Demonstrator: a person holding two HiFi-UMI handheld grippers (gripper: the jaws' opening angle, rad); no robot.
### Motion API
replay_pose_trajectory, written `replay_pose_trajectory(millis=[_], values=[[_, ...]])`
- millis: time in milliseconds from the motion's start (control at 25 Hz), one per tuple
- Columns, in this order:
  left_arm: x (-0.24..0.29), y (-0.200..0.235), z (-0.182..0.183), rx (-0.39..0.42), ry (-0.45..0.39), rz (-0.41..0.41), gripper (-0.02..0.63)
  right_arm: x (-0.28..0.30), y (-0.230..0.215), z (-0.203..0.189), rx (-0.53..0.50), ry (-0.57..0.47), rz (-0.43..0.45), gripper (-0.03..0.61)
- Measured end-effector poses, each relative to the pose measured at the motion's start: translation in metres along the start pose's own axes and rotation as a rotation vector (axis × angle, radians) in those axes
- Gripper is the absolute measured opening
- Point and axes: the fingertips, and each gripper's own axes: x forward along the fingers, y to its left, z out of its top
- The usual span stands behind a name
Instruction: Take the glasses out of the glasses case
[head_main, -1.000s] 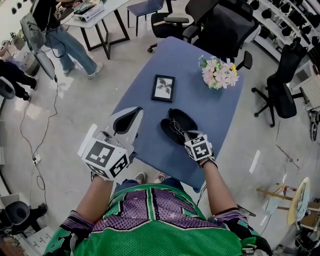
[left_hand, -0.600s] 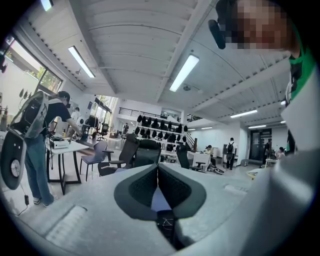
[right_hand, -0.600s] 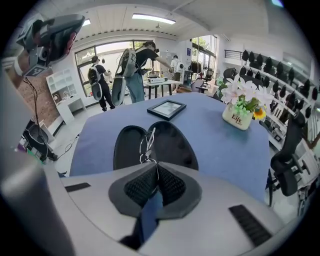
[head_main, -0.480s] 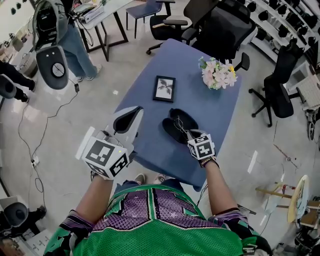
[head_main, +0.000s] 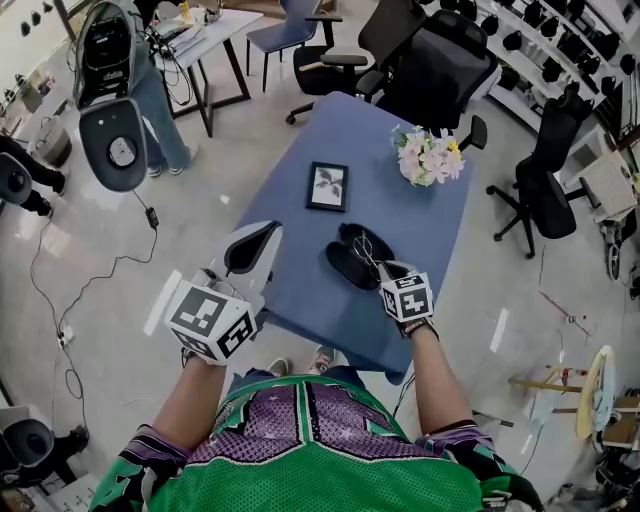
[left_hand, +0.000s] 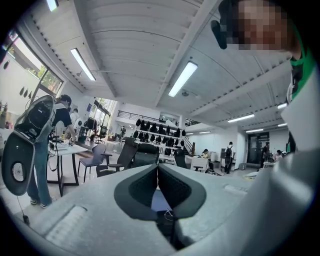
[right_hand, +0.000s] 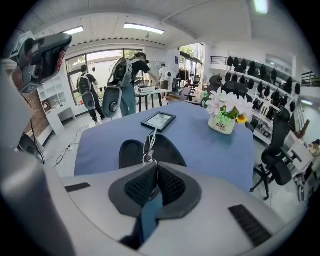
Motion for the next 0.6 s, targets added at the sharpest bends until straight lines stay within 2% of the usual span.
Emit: replay_pose_trajectory(millis=[320, 600], values=[[-0.020, 0.000, 0.007, -0.022, -0.027, -0.038, 0.017, -0.038, 0.010, 0.031, 0.046, -0.135, -0.078, 0.008], [-0.028, -0.009, 0.005, -0.037, -0.038, -0.106, 0.017, -0.073, 0.020, 0.060, 0.023, -0.225, -0.154, 0.006]])
